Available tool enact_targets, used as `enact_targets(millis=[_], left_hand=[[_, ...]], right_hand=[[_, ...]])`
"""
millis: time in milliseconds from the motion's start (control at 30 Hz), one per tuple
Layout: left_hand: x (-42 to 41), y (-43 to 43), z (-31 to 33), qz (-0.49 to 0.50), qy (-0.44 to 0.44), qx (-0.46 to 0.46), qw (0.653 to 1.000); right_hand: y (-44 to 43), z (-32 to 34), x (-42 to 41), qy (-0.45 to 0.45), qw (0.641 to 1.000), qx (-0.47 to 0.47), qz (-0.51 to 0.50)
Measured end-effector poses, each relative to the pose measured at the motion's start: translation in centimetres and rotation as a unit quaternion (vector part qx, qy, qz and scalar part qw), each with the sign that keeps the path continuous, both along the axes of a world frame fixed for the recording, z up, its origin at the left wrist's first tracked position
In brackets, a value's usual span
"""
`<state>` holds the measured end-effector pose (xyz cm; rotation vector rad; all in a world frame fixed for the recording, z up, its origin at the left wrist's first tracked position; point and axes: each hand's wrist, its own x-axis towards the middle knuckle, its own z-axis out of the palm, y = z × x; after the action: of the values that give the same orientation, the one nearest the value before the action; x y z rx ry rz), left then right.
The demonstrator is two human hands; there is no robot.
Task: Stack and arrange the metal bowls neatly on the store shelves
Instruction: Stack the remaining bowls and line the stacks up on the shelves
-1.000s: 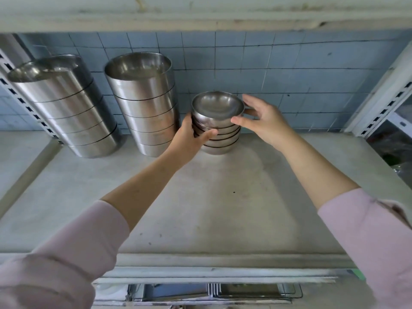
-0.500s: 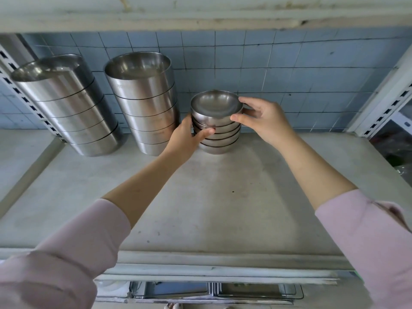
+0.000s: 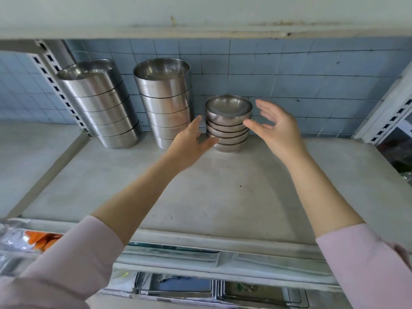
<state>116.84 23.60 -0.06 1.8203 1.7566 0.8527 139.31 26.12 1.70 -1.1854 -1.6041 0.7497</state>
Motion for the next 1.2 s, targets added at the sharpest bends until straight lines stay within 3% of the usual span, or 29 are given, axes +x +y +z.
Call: enact_targets(millis=[67,167,267,367,567,833,1067,1200], left_hand=[[-1.7,-3.2,0.8,-0.002,0.015,0.015,1.0],[-6.2,-8.4,1.5,-0.02,0.069,0.051,0.996],[-13.1,-14.2,1.5,0.055,0.151,0.06,0.985],[-20.6,-20.6,1.2,0.124,0.184,0.049,0.974],[-34.3,-33.6,0.5,0.183,0.148,0.031,0.971],[-47.9,-46.4,1.4,0.316,0.164,0.051,0.933],[-58.2,-50.4,-0.7,0.428,0.108,0.054,0.896],[-64.9,-47.9,-1.9,0.435,0.091,0.047,0.895]], right_hand=[[-2.6,0.5,-1.3,-0.016,1.0,0.012,-0.001],[-6.9,1.1,-4.1,-0.111,0.993,0.035,0.012],[-11.2,1.2,-8.8,-0.226,0.97,0.073,0.057],[-15.5,0.6,-15.2,-0.282,0.952,0.091,0.082],[-23.6,-0.6,-30.6,-0.239,0.955,0.101,0.143],[-28.7,1.2,-49.1,-0.206,0.934,0.156,0.246],[-29.0,1.9,-62.9,-0.117,0.929,0.122,0.331],[-26.7,0.5,-70.1,-0.08,0.931,0.108,0.338]])
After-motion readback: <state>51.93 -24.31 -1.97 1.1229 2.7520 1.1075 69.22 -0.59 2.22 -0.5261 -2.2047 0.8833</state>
